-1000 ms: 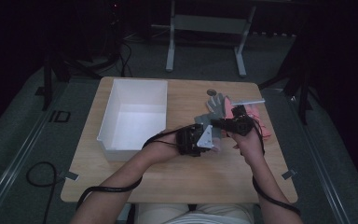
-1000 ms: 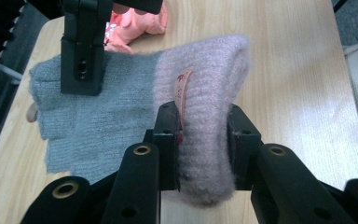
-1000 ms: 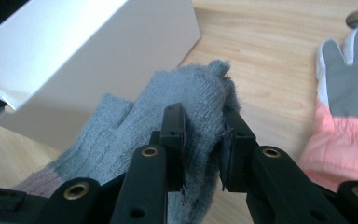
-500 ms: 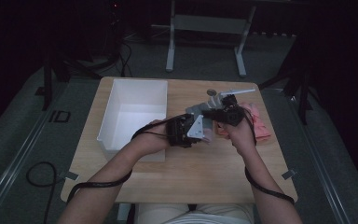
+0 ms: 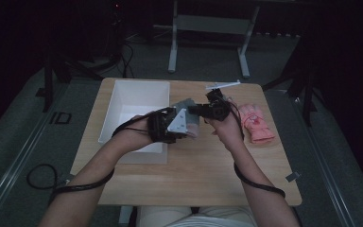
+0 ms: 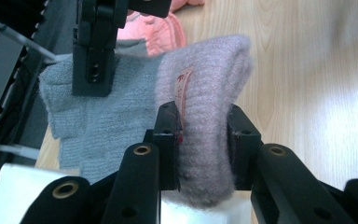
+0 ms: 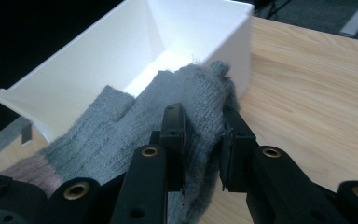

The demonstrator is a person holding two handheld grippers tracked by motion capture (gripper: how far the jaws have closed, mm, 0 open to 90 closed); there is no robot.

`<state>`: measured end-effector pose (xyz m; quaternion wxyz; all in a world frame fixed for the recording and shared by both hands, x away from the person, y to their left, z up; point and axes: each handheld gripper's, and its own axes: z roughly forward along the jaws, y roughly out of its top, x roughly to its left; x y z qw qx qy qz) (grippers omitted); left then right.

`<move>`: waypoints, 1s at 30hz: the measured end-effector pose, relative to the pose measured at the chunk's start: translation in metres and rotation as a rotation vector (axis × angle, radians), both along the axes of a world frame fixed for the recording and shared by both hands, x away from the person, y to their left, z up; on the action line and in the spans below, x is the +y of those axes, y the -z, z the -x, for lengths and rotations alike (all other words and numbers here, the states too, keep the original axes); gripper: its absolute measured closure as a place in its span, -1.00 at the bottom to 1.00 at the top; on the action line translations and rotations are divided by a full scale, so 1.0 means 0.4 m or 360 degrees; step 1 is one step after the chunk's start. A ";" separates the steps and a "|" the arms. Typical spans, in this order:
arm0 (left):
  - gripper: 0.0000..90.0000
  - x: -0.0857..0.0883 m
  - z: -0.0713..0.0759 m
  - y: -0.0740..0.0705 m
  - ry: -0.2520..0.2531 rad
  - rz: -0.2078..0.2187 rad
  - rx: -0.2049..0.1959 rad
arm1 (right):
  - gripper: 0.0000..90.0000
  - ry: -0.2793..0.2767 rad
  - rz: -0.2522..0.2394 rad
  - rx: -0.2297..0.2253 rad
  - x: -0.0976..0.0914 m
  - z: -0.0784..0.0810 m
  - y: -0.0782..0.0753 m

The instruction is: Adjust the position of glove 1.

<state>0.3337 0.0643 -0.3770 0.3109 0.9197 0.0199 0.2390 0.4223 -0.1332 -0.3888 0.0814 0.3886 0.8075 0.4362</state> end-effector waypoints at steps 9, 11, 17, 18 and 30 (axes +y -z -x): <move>0.56 0.092 -0.002 0.007 -0.0053 -0.0023 0.0021 | 0.65 -0.0073 0.0031 -0.0027 0.111 -0.010 -0.005; 0.56 0.111 -0.006 0.011 -0.0060 -0.0020 0.0035 | 0.65 -0.0080 0.0034 -0.0029 0.133 -0.012 -0.003; 0.56 0.175 -0.009 0.019 -0.0087 -0.0007 0.0042 | 0.65 -0.0110 0.0036 -0.0016 0.195 -0.023 0.005; 0.56 0.185 -0.011 0.022 -0.0091 -0.0010 0.0039 | 0.65 -0.0114 0.0037 -0.0017 0.206 -0.025 0.006; 0.56 0.265 -0.016 0.095 -0.0162 -0.0098 0.0106 | 0.65 -0.0166 0.0131 0.0046 0.335 -0.045 0.066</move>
